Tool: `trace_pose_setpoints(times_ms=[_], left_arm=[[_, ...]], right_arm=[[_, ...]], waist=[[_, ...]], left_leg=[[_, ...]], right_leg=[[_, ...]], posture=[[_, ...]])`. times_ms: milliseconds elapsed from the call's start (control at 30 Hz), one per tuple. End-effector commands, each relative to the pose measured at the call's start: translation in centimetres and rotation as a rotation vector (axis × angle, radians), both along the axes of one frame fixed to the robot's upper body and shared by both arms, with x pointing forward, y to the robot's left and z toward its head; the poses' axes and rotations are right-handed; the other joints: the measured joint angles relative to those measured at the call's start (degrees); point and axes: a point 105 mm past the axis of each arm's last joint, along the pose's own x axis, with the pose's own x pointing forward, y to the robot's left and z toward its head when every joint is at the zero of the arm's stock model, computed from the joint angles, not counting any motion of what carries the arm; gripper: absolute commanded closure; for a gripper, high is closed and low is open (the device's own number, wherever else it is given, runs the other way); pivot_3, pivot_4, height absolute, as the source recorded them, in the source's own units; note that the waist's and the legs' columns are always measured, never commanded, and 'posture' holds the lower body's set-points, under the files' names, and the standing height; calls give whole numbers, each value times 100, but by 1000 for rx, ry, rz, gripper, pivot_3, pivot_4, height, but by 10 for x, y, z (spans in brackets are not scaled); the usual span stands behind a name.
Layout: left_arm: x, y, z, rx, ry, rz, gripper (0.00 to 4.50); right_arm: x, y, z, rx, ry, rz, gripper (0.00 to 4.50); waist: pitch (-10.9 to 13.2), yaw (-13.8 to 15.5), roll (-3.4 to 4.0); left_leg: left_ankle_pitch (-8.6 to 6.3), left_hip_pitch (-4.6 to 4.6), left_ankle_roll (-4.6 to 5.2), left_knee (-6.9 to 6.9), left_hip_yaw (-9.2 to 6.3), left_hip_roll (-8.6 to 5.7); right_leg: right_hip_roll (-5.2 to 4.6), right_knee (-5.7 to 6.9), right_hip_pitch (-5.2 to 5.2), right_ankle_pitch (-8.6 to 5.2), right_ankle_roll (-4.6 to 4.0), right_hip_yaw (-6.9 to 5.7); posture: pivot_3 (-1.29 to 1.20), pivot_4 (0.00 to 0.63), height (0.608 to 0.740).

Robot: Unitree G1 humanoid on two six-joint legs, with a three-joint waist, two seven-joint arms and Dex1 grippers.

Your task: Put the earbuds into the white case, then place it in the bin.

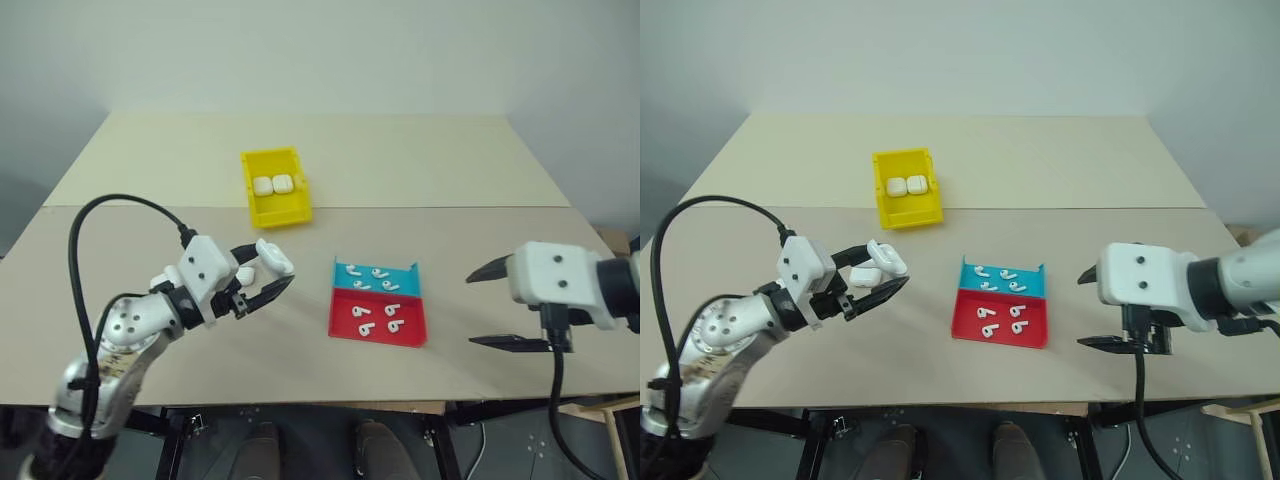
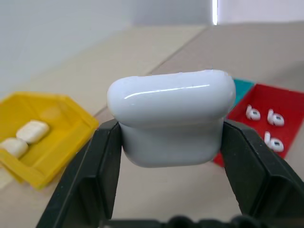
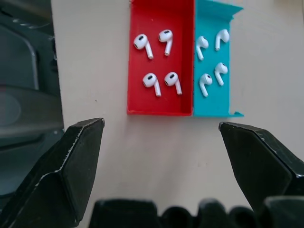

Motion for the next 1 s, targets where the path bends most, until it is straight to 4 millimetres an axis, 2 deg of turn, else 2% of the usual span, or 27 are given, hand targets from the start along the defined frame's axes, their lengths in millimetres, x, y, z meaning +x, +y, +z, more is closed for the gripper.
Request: trace_pose_setpoints(times_ms=[33,100,267,400,667,767,833,1000], left_arm=[[-14,-6,9,-106,-184,-189,1685],[-22,-6,4,-174,-167,-311,1685],[-23,-12,-13,-166,-116,-396,1685],[-25,-16,-10,-222,-98,-416,1685],[-39,-15,-25,-168,-113,-469,1685],[-35,-19,-25,-151,-156,-434,1685],[-34,-20,-25,-140,-165,-427,1685],[-36,-18,-21,-145,-167,-426,1685]], right_arm=[[3,12,-7,-74,6,32,0],[9,22,-16,-152,-26,82,0],[26,38,-27,-272,-91,184,0],[35,51,-31,-302,-88,240,0],[43,64,-54,-362,-59,303,0],[45,68,-58,-368,-59,314,618],[49,71,-60,-370,-78,310,1237],[50,74,-63,-378,-89,328,1237]], waist=[[-5,4,8],[-5,-19,9],[-6,-48,11],[-6,-42,11],[-6,-40,11],[-6,-32,11],[-6,-35,11],[-6,-38,11]], left_leg=[[0,-2,0,0,5,-1],[0,-13,0,0,7,1],[0,-23,0,1,5,3],[0,-25,0,4,3,3],[0,-23,0,6,0,3],[0,-21,0,7,-2,3],[0,-20,1,10,-2,3],[0,-20,0,11,-4,4]], right_leg=[[-2,0,-4,-1,-1,2],[-1,-3,-12,1,2,2],[2,0,-26,3,12,1],[2,0,-23,4,15,0],[2,2,-21,5,15,-3],[3,6,-20,5,14,-5],[4,7,-17,6,14,-5],[4,11,-19,6,14,-6]], posture=[[0,150,740],[0,150,740],[0,150,740],[0,150,740],[0,150,740],[0,150,740],[0,150,740],[0,150,740]])
